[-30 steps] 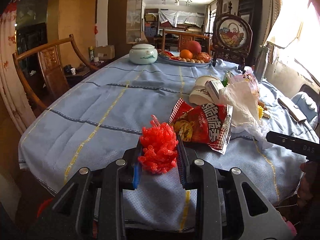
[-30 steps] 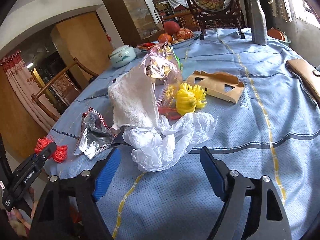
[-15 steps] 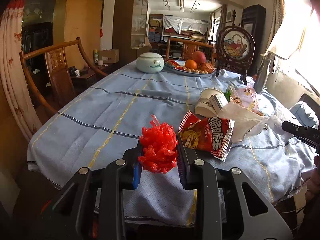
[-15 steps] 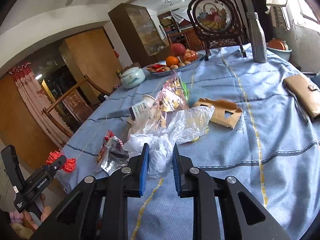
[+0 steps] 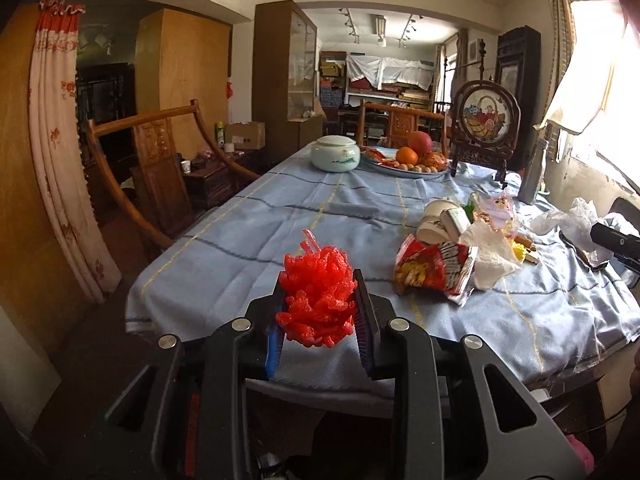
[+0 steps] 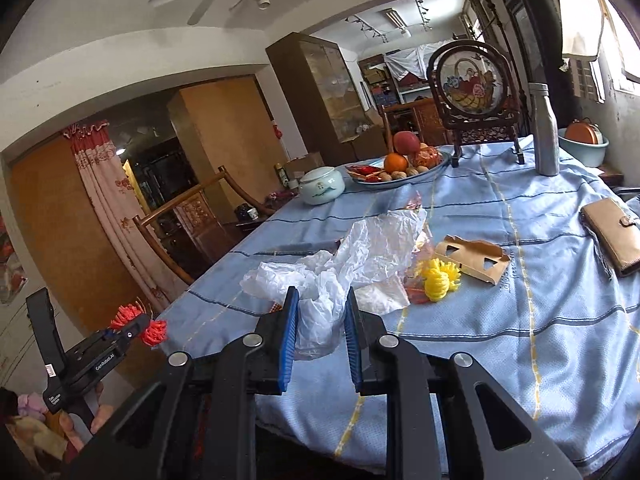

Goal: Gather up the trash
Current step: 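Drop the red net from the left tool while the right tool drops the plastic bag into the wastebasket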

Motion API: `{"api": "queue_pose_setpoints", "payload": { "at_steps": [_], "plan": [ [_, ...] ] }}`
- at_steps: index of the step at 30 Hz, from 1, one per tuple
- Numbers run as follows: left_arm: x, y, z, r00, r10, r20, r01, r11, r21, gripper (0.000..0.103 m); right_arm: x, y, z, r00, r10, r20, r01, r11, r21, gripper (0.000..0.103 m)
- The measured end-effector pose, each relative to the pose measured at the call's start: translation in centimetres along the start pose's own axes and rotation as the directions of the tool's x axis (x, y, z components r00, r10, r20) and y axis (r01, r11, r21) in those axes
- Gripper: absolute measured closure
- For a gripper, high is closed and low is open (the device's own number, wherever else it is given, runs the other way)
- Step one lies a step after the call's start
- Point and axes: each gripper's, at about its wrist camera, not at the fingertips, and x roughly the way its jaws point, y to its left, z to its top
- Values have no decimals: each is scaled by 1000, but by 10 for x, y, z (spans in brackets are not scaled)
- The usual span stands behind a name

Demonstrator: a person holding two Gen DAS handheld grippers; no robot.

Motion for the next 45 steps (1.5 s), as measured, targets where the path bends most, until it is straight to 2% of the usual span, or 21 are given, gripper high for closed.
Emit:
{"api": "queue_pose_setpoints", "payload": {
  "at_steps": [5,10,16,18,20,22,23,27,33,36,38,40,45],
  "plan": [
    [-14,33,-19,996,76,-36,-76,997,-6,71,6,31,-5,998,58,-30,-59,997,-46,81],
    [-9,70,-44,982,157,-107,-158,987,-5,71,24,62,-11,990,107,-89,-114,991,-76,81],
    [18,116,-84,950,190,-249,-203,979,-26,70,61,109,-19,969,157,-191,-182,976,-119,81],
    [25,134,-101,934,195,-299,-219,975,-48,66,74,124,-23,958,173,-229,-206,970,-126,81],
    [28,152,-113,921,215,-325,-253,964,-80,41,89,144,-30,942,195,-272,-239,962,-135,81],
    [26,169,-119,911,242,-333,-295,948,-118,23,103,165,-38,927,210,-310,-267,951,-154,81],
    [24,178,-120,910,249,-331,-309,940,-142,20,110,173,-42,920,216,-327,-279,946,-162,81],
    [12,208,-120,912,265,-314,-342,913,-223,14,140,212,-67,871,243,-426,-347,919,-184,81],
    [-6,233,-124,888,356,-291,-428,871,-243,11,179,261,-103,786,258,-562,-435,877,-206,81],
    [-14,246,-124,885,368,-285,-441,857,-265,11,199,287,-123,734,261,-628,-482,851,-209,79],
    [-19,257,-125,883,377,-279,-450,849,-276,10,207,305,-135,708,259,-657,-505,836,-216,75],
    [-24,264,-126,881,385,-274,-457,843,-285,10,211,314,-141,703,257,-664,-514,828,-224,53],
    [-25,270,-127,879,394,-270,-465,837,-290,10,208,320,-141,720,250,-647,-510,823,-249,50]
  ]
}}
